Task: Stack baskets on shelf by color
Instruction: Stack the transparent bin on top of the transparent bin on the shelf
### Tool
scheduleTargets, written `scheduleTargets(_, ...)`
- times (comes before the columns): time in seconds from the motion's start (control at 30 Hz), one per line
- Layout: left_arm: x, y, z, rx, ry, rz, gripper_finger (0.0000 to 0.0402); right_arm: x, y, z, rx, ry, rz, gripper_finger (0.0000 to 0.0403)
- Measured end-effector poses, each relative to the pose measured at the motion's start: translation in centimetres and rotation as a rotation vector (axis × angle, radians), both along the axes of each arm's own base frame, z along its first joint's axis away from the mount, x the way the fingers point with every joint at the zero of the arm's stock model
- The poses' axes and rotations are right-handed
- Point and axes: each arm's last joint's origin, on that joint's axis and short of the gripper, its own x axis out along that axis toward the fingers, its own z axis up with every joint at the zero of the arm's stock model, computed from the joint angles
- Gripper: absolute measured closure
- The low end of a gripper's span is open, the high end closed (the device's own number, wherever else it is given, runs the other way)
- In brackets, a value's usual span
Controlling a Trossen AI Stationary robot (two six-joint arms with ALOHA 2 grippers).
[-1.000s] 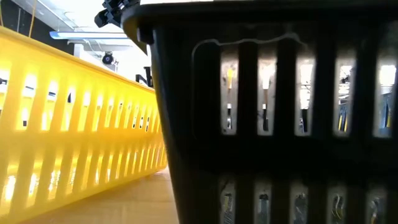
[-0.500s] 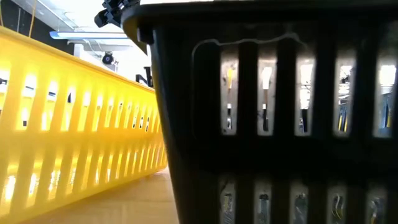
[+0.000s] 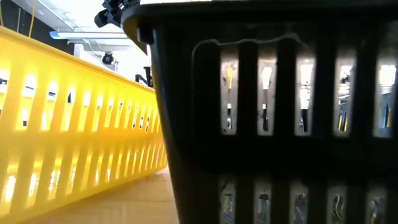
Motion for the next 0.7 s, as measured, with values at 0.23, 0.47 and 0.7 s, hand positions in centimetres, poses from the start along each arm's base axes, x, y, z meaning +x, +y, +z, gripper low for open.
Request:
scheduleTargets(0.23,0.0,0.0,0.0,0.0,0.0,0.0,0.0293,1.3,-0.4,-1.2,0.04,0.035,0.02,0.0403)
scheduleTargets(0.47,0.0,0.0,0.0,0.001,0.001,-0.001,0.0293,1.5,-0.4,-1.4,0.037,0.048,0.044,0.0403)
scheduleTargets(0.7,0.0,0.0,0.0,0.001,0.001,-0.001,0.0293,1.5,-0.5,-1.4,-0.011,0.075,0.078,0.0403)
